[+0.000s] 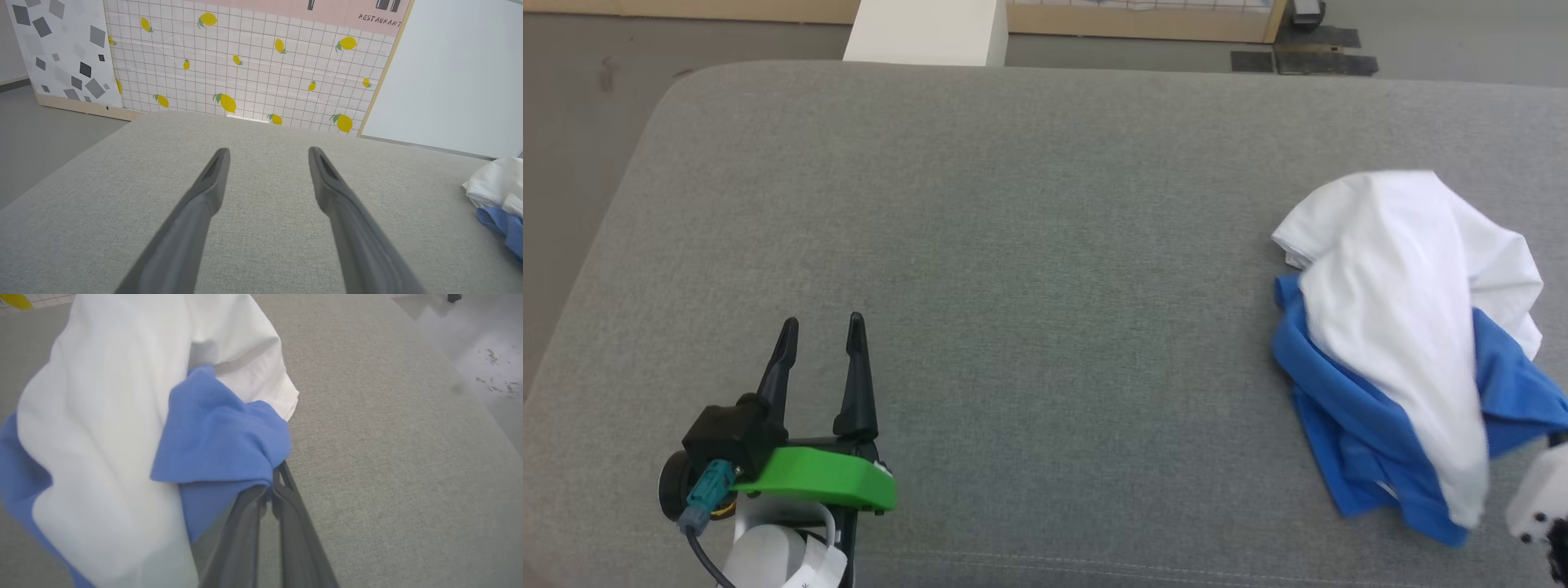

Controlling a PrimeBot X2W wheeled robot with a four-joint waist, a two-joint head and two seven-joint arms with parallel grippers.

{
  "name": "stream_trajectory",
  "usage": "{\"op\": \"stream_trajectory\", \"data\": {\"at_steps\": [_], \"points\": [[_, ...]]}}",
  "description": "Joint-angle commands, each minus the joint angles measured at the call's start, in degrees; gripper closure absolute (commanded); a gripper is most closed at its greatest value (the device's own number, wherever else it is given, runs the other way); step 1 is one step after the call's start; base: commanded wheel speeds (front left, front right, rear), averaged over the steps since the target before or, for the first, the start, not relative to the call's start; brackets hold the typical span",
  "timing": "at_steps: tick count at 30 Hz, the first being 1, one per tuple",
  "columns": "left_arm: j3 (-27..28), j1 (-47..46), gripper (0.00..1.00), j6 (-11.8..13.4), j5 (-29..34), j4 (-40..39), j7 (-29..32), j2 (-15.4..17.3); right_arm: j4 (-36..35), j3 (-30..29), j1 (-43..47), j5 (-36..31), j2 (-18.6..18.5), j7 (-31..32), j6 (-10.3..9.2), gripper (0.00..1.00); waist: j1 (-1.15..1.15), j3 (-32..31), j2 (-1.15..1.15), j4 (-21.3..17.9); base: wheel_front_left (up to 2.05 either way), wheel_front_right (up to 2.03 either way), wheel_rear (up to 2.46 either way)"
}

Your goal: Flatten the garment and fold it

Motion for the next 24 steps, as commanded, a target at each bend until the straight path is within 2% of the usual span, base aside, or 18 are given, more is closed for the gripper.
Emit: {"op": "stream_trajectory", "data": {"at_steps": [1,2,3,4,5,12,14,17,20,24], "points": [[-0.17,0.70,0.00,0.31,-0.26,0.10,-0.20,-0.19,-0.19,-1.63,1.03,-0.26,-0.04,0.86,-0.10,1.00,0.00,-0.98,0.00,-1.12,0.00,0.00,0.00],[-0.27,0.77,0.00,0.28,-0.29,0.14,-0.20,-0.20,-0.06,-2.54,1.31,-0.18,-0.04,1.39,-0.10,1.00,0.00,-1.02,0.00,-1.27,0.00,0.00,0.00],[-0.36,0.79,0.00,0.27,-0.27,0.18,-0.20,-0.20,-0.02,-2.91,1.57,-0.21,-0.04,1.70,-0.10,0.66,0.00,-1.06,0.00,-1.41,0.00,0.00,0.00],[-0.41,0.78,0.00,0.27,-0.25,0.20,-0.20,-0.20,-0.11,-2.89,1.68,-0.18,-0.04,1.65,-0.10,0.11,0.00,-1.07,0.00,-1.49,0.00,0.00,0.00],[-0.47,0.76,0.00,0.26,-0.24,0.21,-0.20,-0.20,-0.35,-2.58,1.67,0.05,-0.04,1.21,-0.10,0.00,0.00,-1.03,0.00,-1.57,0.00,0.00,0.00],[-1.06,0.44,0.00,-0.12,-0.25,0.66,-0.20,-0.20,-6.75,2.17,1.30,1.30,-0.04,-8.32,-0.10,0.00,0.00,-0.88,0.00,-0.67,0.00,0.00,0.00],[-1.07,0.18,0.00,-0.26,-0.19,0.72,-0.20,-0.20,-9.65,9.12,1.99,2.82,-0.04,-9.81,-0.10,0.00,0.00,-0.64,0.00,-0.13,0.00,0.00,0.00],[-1.07,-0.10,0.00,-0.13,-0.20,0.72,-0.20,-0.20,-11.44,15.76,2.88,2.84,-0.04,-7.70,-0.10,0.00,0.00,-0.44,0.00,0.23,0.00,0.00,0.00],[-1.18,-0.47,0.00,-0.01,-0.34,0.53,-0.20,-0.20,-10.19,21.65,3.36,1.94,-0.04,-2.80,-0.10,0.00,0.00,0.21,0.00,0.62,0.00,0.00,0.00],[-1.81,-1.50,0.00,-0.02,-0.57,0.60,-0.20,-0.20,-6.15,24.20,2.21,-0.26,-0.04,3.43,-0.10,0.00,0.00,1.35,0.00,1.62,0.00,0.00,0.00]]}}
